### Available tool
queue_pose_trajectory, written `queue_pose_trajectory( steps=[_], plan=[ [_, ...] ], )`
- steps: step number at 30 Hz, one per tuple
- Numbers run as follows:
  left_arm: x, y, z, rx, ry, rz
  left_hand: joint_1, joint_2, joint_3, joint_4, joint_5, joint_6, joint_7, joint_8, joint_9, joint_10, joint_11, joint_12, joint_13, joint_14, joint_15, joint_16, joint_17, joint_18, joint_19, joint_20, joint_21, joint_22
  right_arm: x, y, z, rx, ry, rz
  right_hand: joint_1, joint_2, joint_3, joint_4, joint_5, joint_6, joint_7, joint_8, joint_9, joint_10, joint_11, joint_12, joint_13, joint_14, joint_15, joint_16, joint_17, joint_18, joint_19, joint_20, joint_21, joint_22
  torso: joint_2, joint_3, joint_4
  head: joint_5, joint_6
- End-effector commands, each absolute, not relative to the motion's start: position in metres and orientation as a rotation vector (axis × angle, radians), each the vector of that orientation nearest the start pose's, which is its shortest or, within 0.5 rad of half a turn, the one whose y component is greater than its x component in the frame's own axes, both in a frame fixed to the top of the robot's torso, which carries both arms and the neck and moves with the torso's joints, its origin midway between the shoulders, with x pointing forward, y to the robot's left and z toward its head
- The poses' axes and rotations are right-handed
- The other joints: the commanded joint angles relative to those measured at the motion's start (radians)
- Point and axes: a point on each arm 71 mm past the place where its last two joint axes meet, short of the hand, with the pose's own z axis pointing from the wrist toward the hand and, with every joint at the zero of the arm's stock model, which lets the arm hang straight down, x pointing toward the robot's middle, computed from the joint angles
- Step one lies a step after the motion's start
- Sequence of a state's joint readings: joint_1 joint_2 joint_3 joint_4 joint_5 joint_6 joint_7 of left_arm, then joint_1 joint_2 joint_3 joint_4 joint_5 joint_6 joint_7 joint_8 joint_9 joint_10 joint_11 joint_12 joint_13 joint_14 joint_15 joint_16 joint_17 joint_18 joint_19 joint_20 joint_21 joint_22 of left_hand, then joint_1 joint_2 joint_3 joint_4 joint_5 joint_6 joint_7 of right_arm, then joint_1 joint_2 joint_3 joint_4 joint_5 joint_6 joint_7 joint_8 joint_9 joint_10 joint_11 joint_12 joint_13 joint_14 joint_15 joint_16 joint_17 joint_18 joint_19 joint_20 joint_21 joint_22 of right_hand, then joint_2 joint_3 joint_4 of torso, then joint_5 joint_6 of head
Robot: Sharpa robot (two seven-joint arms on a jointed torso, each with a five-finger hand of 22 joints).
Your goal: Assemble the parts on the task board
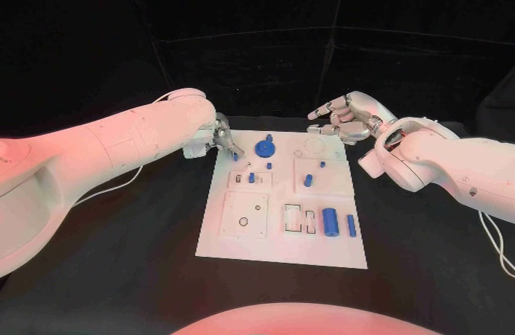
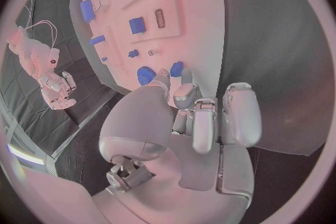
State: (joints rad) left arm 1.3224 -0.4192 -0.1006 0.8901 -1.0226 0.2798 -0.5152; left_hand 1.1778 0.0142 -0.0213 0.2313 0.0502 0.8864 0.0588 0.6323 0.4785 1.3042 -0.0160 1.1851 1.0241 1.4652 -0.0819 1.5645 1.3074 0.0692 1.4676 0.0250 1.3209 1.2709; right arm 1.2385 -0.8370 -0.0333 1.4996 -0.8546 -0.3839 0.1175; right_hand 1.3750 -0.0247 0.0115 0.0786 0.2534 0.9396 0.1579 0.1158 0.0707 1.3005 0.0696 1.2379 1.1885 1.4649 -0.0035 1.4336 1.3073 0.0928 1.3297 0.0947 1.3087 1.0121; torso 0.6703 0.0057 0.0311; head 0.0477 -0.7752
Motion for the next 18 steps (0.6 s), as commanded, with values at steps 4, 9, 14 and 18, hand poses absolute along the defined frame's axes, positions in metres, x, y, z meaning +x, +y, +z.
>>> queue_pose_trajectory(
  steps=[4,9,14,18],
  plan=[
    [0.5835,0.1828,-0.2107,-0.244,2.355,-0.214,0.031,0.018,0.008,-0.022,-0.002,0.009,-0.004,0.007,-0.002,0.006,-0.003,0.004,0.002,0.106,0.001,0.006,0.263,-0.001,0.003,0.001,0.006,0.002,0.4985,-0.2038,-0.1576,0.32,1.596,1.065,-0.008,0.004,-0.005,0.0,-0.001,-0.008,0.0,0.002,-0.001,-0.005,0.0,0.0,0.0,0.054,-0.006,-0.005,0.039,0.012,-0.004,0.001,-0.004,0.0,0.001,-0.0001,-0.0009,-0.001,-0.002],
    [0.5842,0.1828,-0.2101,-0.247,2.344,-0.225,0.105,0.071,0.058,-0.068,-0.002,0.004,-0.011,0.004,-0.006,0.005,-0.01,0.002,0.0,0.106,-0.004,0.006,0.263,0.0,0.002,-0.002,0.005,0.002,0.4985,-0.2038,-0.1576,0.32,1.595,1.065,-0.008,0.004,-0.005,0.0,-0.001,-0.008,0.0,0.002,-0.001,-0.005,0.0,0.0,0.0,0.054,-0.006,-0.005,0.039,0.012,-0.004,0.001,-0.004,0.0,0.0,0.0001,-0.0012,-0.002,-0.003],
    [0.5844,0.1826,-0.2096,-0.244,2.337,-0.242,0.205,0.109,0.153,-0.147,-0.001,-0.015,-0.016,-0.012,-0.015,-0.002,-0.015,-0.008,-0.005,0.106,-0.009,0.006,0.263,-0.001,0.002,-0.007,0.005,0.004,0.4985,-0.2038,-0.1577,0.32,1.596,1.066,-0.006,0.005,-0.005,0.0,0.002,-0.008,0.0,0.003,-0.001,-0.003,-0.001,0.002,0.002,0.054,-0.006,-0.005,0.039,0.012,-0.004,0.001,-0.004,0.0,0.0,0.0003,-0.0003,-0.002,-0.005],
    [0.5844,0.1827,-0.209,-0.245,2.328,-0.257,0.206,0.098,0.226,-0.179,0.0,-0.018,-0.006,-0.016,-0.02,-0.004,-0.006,-0.016,-0.01,0.106,-0.003,0.006,0.263,-0.001,0.002,-0.005,0.004,0.005,0.4986,-0.2037,-0.1578,0.32,1.597,1.066,-0.006,0.005,-0.005,0.0,0.002,-0.008,0.0,0.003,-0.001,-0.003,-0.001,0.002,0.002,0.054,-0.006,-0.005,0.039,0.012,-0.004,0.001,-0.004,0.0,0.0,-0.0001,0.0002,-0.003,-0.004]
  ],
)
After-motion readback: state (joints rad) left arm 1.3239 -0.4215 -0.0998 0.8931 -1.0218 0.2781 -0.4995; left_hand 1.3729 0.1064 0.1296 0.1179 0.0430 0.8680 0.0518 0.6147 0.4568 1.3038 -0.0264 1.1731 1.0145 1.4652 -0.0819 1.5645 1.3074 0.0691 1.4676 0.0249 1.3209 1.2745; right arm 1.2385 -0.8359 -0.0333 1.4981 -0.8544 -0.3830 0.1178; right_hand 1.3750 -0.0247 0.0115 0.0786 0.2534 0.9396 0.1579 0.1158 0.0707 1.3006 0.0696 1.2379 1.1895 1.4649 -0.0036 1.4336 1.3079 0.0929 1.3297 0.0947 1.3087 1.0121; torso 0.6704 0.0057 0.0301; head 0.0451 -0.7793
